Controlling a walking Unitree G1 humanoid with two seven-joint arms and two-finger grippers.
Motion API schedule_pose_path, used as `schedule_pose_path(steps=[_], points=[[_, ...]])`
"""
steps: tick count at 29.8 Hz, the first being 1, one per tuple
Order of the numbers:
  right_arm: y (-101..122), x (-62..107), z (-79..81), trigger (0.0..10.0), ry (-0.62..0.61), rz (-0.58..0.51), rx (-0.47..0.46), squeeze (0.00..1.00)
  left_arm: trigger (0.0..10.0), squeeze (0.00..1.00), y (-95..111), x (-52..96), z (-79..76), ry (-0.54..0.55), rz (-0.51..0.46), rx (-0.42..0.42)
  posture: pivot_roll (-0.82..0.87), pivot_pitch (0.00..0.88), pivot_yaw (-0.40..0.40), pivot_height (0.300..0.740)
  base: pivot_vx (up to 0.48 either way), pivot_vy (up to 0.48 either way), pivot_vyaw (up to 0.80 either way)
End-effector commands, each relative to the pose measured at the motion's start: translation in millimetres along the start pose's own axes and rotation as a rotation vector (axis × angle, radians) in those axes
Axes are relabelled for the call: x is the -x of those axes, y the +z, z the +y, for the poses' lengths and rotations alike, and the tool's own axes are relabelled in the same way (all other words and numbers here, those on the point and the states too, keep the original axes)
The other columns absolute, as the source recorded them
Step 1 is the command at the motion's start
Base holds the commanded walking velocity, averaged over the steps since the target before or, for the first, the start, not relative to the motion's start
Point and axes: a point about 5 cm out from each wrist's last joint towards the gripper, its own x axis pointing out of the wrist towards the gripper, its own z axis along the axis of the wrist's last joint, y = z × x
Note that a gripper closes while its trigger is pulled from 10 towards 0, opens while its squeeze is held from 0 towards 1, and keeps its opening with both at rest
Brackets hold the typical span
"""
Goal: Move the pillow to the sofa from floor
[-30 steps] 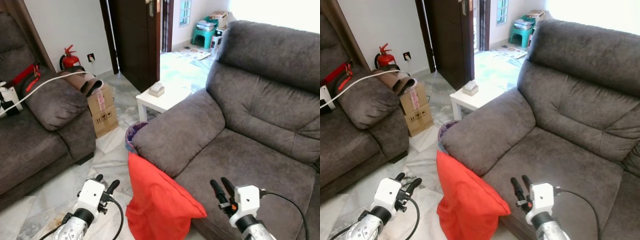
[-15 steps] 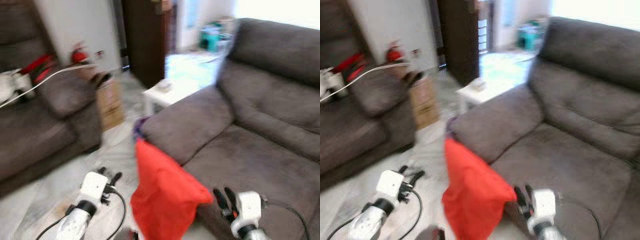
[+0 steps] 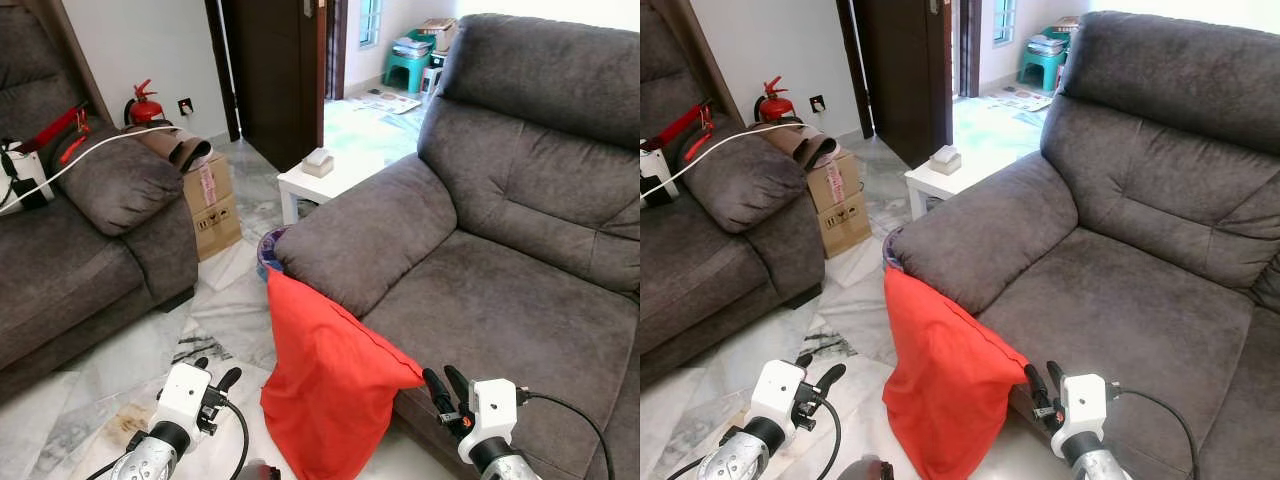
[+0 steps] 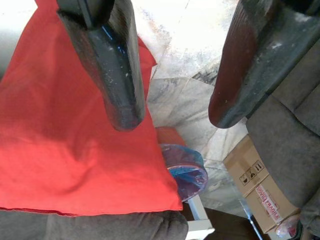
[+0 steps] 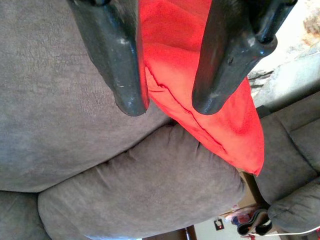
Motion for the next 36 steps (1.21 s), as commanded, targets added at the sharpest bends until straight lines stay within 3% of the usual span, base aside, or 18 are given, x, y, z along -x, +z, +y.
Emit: schedule_pose_path(steps=[1,20,33,36], points=[[-1.0,-0.6,1.5,10.0,0.001,0.000,-0.008,0.00,10.0,0.00,-0.7,1.4,1.8,0.000,0.012,-0.005,0.04,0.076,0.054,0.646,0.307,0.000,0.00],[-6.4,-0.3,5.0,10.0,-0.008,0.023,-0.018,0.00,10.0,0.00,0.8,-0.3,1.7,-0.006,0.007,-0.002,0.03,0.078,0.057,0.646,0.310,0.000,0.00],[-8.7,-4.4,8.4,10.0,0.022,0.053,0.009,0.00,10.0,0.00,-0.6,0.3,-4.4,-0.042,0.012,-0.003,0.04,0.076,0.055,0.646,0.000,0.000,0.00],[-10.7,-4.4,7.1,10.0,0.007,0.067,0.025,0.00,10.0,0.00,-0.9,1.1,-3.9,-0.045,0.011,0.003,0.04,0.077,0.055,0.646,0.000,0.000,0.80]])
